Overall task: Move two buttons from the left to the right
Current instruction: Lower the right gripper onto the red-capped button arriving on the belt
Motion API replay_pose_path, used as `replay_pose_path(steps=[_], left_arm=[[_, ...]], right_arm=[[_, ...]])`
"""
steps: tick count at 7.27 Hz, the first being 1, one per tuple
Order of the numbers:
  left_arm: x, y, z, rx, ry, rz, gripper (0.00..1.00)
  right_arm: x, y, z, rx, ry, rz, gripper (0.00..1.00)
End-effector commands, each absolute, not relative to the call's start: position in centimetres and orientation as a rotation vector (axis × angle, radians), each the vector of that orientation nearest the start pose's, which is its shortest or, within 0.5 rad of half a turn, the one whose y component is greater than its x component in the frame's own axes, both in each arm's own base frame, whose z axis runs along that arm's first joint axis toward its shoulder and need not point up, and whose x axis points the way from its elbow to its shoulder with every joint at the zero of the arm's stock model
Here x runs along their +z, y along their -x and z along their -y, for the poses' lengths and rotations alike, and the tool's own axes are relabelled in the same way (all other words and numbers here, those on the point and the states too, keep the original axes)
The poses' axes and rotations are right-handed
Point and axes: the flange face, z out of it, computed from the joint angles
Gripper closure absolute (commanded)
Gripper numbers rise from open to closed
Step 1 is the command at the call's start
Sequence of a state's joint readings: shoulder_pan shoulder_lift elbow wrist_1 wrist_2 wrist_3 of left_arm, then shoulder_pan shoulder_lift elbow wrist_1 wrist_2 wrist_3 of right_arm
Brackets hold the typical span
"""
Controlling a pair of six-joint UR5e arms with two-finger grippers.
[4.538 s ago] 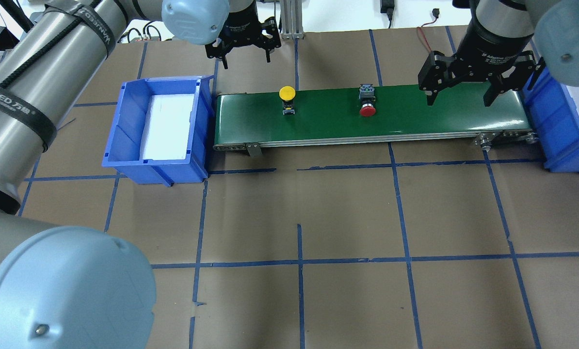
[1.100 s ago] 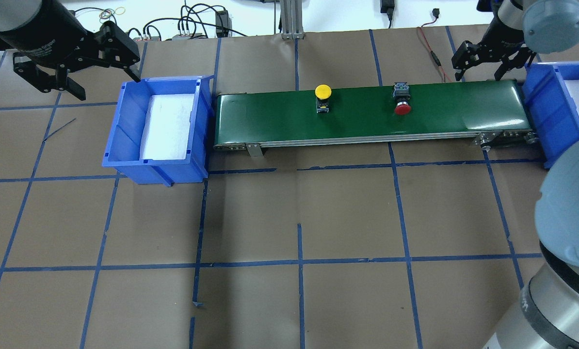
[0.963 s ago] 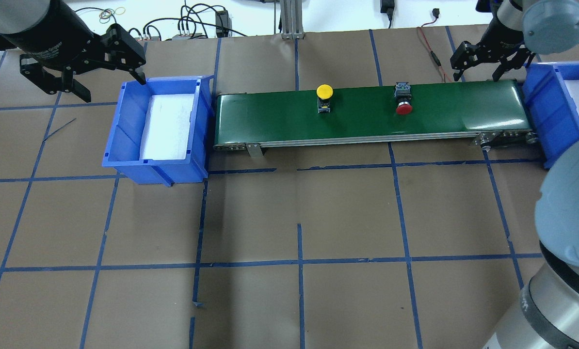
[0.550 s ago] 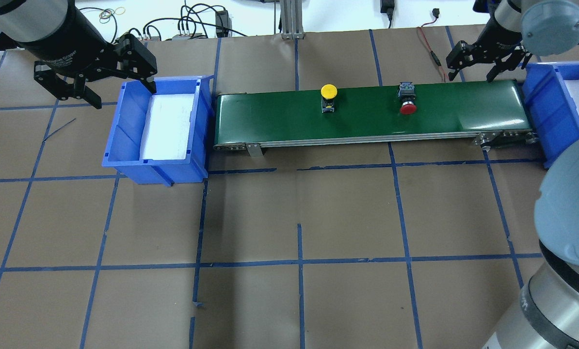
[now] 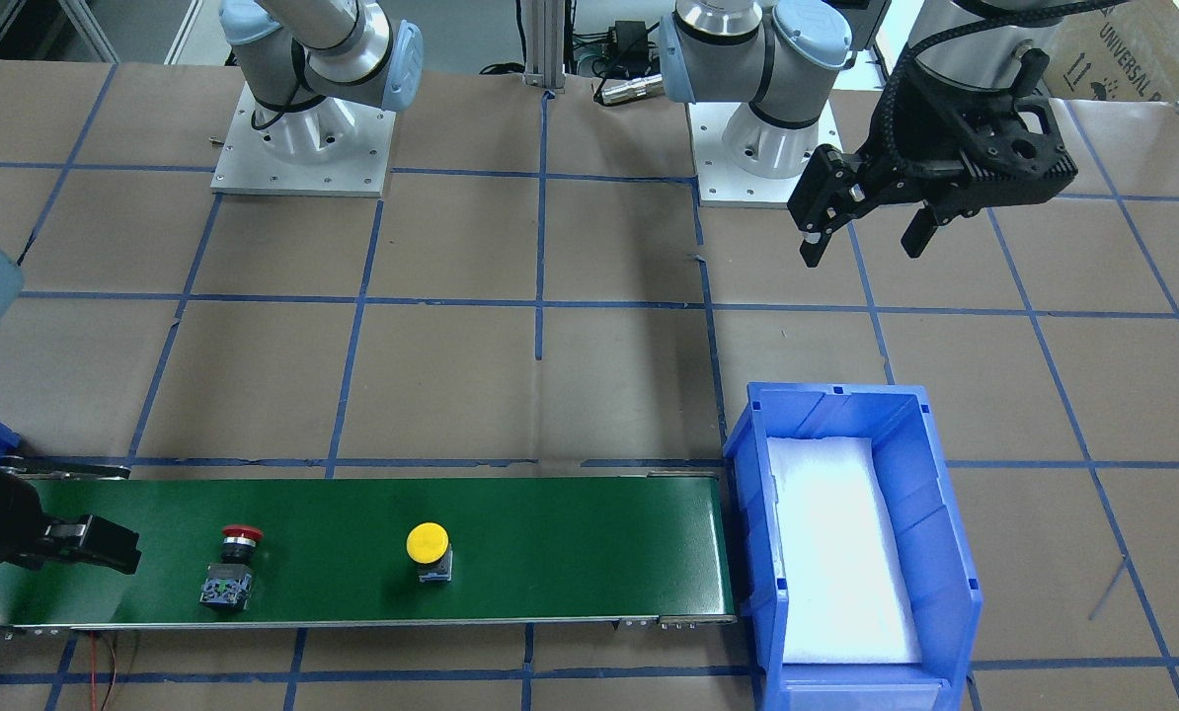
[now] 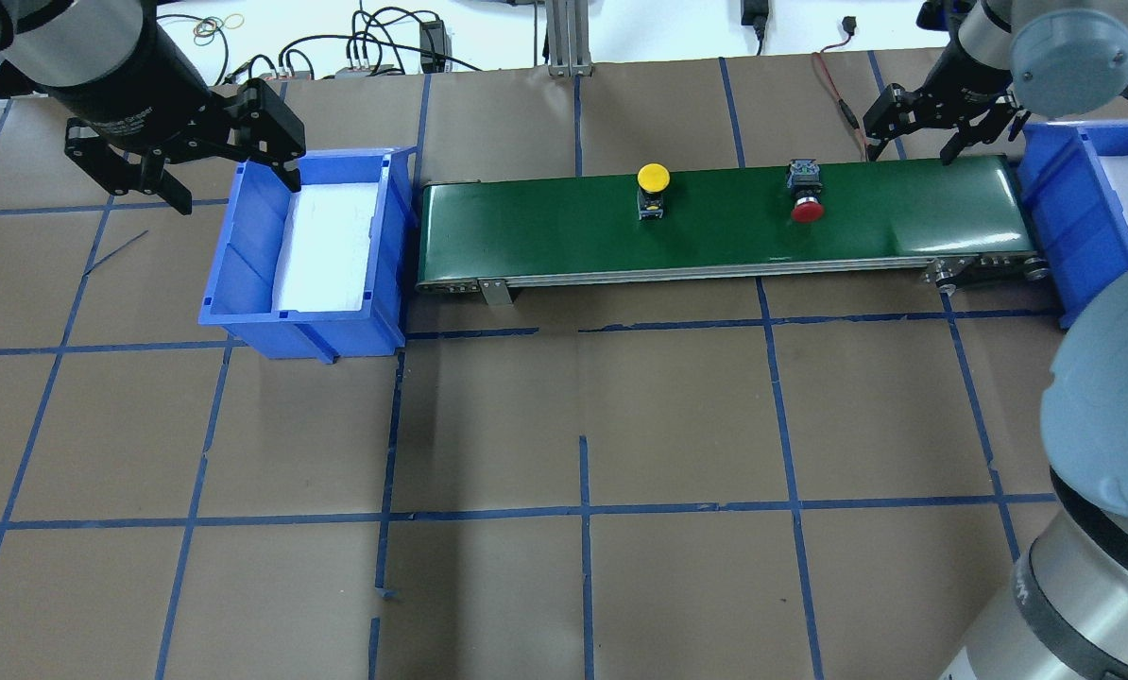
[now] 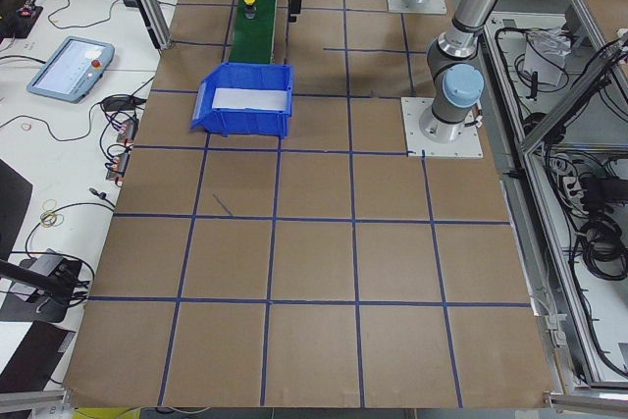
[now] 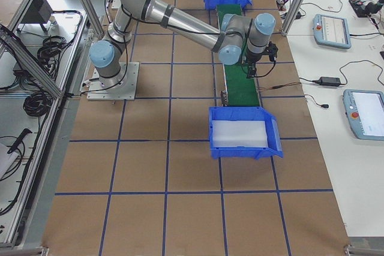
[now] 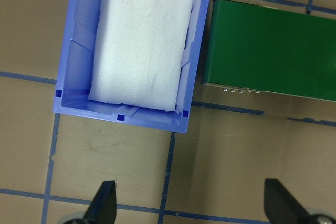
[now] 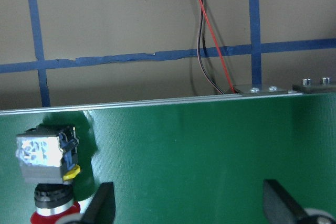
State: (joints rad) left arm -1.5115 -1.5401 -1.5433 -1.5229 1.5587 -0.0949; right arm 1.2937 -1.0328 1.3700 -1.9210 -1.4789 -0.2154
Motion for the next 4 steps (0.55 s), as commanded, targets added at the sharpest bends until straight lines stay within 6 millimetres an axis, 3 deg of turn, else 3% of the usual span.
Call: replay_pose_path(steps=[1,4], left_arm=[[51.94,10.47,49.61,-0.159,0.229,-3.132,0.00],[51.84,10.44,49.82,-0.161,0.226,-3.131,0.00]], right_arm=[[29.89,5.18,70.16,-0.059,-0.097,-3.054,0.00],[29.76,5.19,70.19,-0.061,-0.097,-3.055,0.00]])
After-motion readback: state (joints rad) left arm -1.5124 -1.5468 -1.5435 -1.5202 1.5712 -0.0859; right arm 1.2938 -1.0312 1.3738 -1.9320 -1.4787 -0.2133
